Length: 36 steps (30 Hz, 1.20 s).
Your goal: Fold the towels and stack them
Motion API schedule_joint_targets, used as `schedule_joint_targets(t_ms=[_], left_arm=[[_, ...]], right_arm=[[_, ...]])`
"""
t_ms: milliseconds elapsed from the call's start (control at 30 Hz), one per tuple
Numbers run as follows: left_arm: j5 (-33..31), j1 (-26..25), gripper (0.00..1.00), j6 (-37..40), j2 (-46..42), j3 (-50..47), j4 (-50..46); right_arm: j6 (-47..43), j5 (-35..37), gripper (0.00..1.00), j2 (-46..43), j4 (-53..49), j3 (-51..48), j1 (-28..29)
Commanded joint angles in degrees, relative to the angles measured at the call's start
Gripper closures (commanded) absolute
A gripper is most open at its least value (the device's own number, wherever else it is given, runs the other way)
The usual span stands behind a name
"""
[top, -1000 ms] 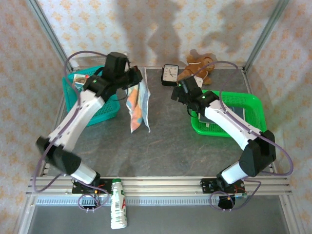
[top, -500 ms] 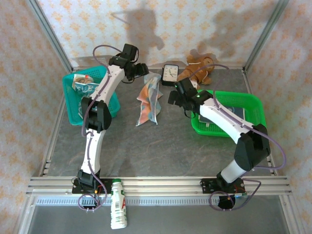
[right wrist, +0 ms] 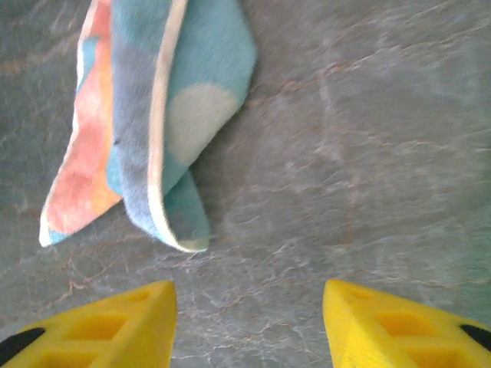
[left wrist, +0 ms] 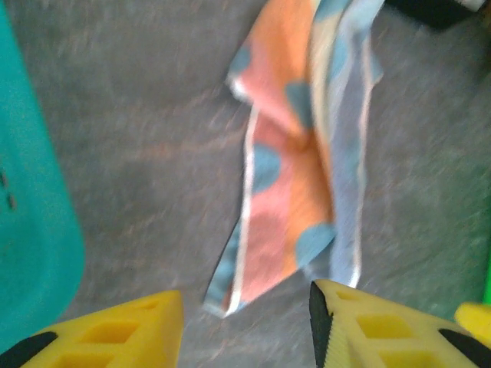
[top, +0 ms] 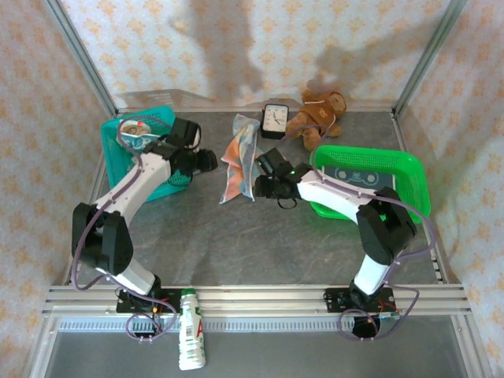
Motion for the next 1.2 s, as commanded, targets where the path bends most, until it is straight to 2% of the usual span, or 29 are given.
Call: schedule_joint_targets(t_ms=[0,67,167,267,733,1167], left_arm=[[-2.51,-2.85,0.54,1.68,-1.97,-9.43,5.90],[-2.99,-4.88,0.55,1.48,-2.75,-13.39,8.13],[-4.10,-7.62,0.55,1.44,-2.39,-18.75,14.07],[-3.55,-8.17,0.55,0.58,-0.14,-20.57,18.03],[-4.76,-9.13,0.59,2.62,9.15,-16.98,23.01],[-7.33,-9.34,0.64,3.27,8.00,-15.18,21.84]], right_arm=[[0.93,-0.65,0.50,2.20,3.24,-0.24,1.67],[1.34,-0.77,0.55,3.58,3.96,-0.19,2.18],[2.04,-0.89,0.56,5.29,5.43,-0.01,2.43],[1.87,-0.47,0.61,7.06,6.01,0.89,2.49],[1.35,-1.51,0.66,11.93,7.15,3.85,2.49],[0.91,-2.36,0.66,11.08,7.64,4.58,2.60]])
